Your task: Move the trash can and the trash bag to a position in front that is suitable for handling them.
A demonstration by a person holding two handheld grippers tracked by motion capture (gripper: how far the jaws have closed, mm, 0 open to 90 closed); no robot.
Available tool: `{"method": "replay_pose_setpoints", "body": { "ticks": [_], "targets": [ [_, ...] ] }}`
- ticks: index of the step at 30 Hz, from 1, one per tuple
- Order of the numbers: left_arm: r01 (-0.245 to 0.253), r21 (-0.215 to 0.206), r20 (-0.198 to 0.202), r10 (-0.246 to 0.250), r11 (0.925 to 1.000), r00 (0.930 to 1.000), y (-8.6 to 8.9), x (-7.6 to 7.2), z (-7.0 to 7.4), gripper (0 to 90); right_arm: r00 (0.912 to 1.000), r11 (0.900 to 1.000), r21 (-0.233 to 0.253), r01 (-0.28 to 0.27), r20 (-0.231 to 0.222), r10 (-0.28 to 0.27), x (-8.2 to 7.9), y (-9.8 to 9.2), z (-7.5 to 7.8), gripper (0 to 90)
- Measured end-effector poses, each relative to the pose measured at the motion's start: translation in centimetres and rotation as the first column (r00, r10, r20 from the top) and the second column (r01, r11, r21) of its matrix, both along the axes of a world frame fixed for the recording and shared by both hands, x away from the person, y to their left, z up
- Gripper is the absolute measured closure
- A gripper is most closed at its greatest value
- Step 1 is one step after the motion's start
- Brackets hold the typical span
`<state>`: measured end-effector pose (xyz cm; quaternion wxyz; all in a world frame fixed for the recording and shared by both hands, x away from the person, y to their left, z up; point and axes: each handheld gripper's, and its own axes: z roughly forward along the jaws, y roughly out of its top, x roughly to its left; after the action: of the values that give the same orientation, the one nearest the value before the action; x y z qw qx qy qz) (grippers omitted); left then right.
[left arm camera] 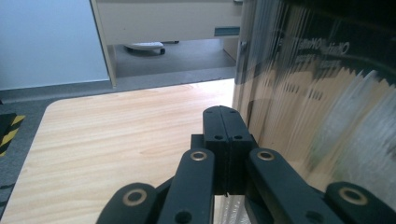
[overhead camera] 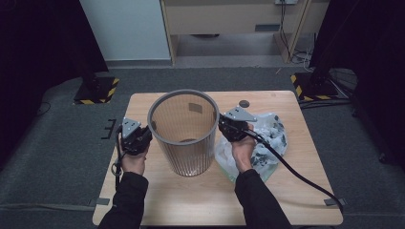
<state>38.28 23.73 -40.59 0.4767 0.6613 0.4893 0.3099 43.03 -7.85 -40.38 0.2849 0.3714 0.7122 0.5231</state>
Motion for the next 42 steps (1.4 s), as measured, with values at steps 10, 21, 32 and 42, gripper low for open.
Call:
{"method": "replay_pose_setpoints", "body": {
  "ticks": [10, 21, 32, 42],
  "targets": [
    [0.027, -0.005, -0.002, -0.027, 0.9996, 0.9996, -2.1, -1.9, 0.0, 90.0, 0.9999, 0.998, -0.055, 0.016, -0.007, -0.016, -3.2, -2.1, -0.1, 90.0],
    [0.061, -0.032, 0.014, -0.061, 0.9976, 0.9981, -5.2, -2.4, -0.3, 90.0, 0.9987, 0.998, -0.033, 0.046, -0.021, -0.047, -4.9, -5.2, -0.6, 90.0],
    [0.103, -0.002, 0.03, -0.103, 0.9947, 0.9942, -8.0, -2.2, -0.3, 90.0, 0.9964, 0.996, -0.022, 0.082, -0.023, -0.082, -5.8, -7.9, -0.6, 90.0],
    [0.139, 0.048, 0.034, -0.14, 0.9892, 0.9895, -8.0, -2.2, -0.2, 90.0, 0.9958, 0.996, -0.017, 0.088, -0.026, -0.088, -5.7, -8.8, -0.6, 78.3]
  ]
}}
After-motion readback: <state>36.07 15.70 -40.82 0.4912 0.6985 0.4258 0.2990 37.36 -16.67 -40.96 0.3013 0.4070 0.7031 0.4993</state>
